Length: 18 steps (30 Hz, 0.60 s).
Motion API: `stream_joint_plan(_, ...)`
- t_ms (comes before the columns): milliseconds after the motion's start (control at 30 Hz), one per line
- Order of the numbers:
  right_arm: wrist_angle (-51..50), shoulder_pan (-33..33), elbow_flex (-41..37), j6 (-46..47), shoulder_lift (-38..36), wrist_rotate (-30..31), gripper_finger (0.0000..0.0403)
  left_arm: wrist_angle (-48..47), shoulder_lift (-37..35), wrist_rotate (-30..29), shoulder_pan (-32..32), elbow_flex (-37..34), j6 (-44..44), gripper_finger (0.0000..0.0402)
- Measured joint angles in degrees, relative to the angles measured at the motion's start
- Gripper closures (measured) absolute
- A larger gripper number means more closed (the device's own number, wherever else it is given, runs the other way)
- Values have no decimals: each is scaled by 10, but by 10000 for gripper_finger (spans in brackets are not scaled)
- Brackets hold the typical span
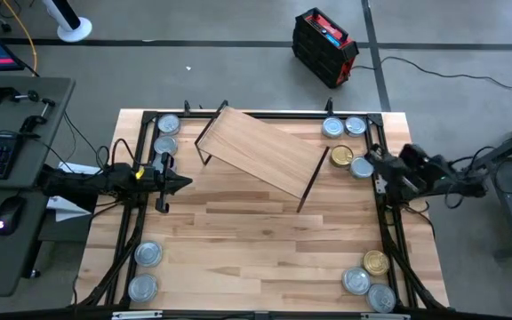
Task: Stack canned seafood by type on shelf
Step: Move the white-green tuna can to the center of the table
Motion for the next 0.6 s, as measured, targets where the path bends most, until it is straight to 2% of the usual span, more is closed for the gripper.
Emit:
stream_joint_plan(67,-156,17,88,5,56,-56,402,-1,0,0,0,0,0,401)
stream_joint_plan(200,-523,66,257,-45,210,-123,402,0,0,0,0,0,0,401)
stream_joint_plan(300,-695,119,315,-52,325,-180,403,-1,0,0,0,0,0,401)
stream_joint_plan(367,-730,163,317,-28,385,-218,403,0,0,0,0,0,0,401)
stream_joint_plan(467,-708,236,292,44,456,-263,403,0,0,0,0,0,0,401)
stream_joint_plan(600,-667,334,262,180,533,-268,403,0,0,0,0,0,0,401)
